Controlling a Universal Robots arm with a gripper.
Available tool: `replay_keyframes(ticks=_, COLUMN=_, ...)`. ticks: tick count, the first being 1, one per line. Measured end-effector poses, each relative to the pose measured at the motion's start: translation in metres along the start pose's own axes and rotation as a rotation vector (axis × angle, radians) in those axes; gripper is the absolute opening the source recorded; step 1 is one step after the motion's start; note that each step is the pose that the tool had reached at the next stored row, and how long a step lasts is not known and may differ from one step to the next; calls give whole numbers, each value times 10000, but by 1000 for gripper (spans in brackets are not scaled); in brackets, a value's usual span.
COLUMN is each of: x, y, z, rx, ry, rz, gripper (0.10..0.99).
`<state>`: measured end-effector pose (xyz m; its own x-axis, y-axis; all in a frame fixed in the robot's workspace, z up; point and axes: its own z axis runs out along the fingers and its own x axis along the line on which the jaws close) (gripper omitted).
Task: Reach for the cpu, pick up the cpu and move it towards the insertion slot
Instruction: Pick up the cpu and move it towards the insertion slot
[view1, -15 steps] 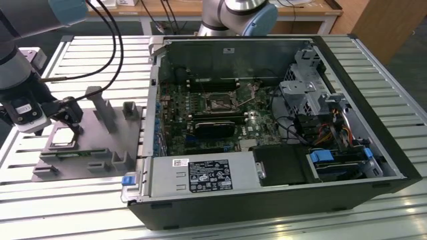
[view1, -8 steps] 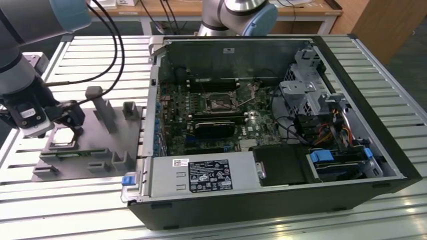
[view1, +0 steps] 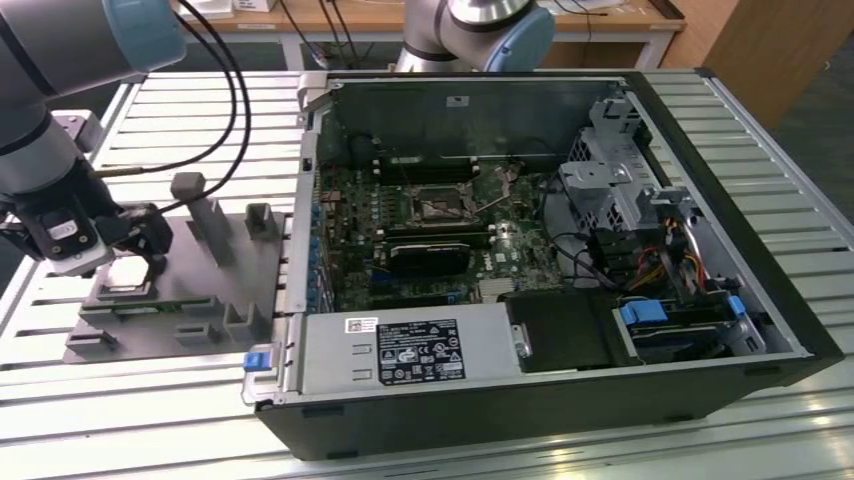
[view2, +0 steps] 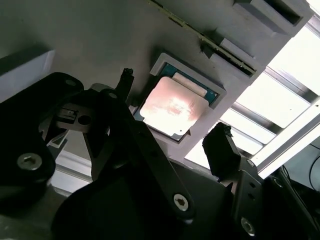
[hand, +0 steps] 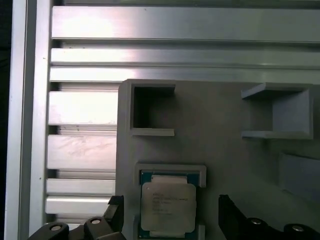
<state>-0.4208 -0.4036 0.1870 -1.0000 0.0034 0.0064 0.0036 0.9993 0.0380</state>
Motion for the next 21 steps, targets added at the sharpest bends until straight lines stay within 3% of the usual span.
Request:
replay_keyframes(ticks=6, x=11, y=-1, z=38, rx=0, ry=-14, rz=36, gripper=824)
replay_keyframes(ticks=7, x=11, y=-1, z=38, rx=0, ry=-15, rz=36, gripper=753)
replay_keyframes(ticks=12, x=11, y=-1, z=39, rx=0, ry=-16, rz=35, gripper=733)
replay_keyframes(ticks=13, x=11, y=0, z=39, rx=0, ry=-16, rz=36, gripper=667)
replay_keyframes(ticks=17, x=11, y=-1, z=40, rx=0, ry=-16, rz=36, gripper=651)
replay_keyframes(ticks=18, x=11, y=0, z=41, rx=0, ry=-16, rz=36, gripper=580)
replay_keyframes(ticks=21, x=11, y=-1, z=41, rx=0, ry=-16, rz=36, gripper=565)
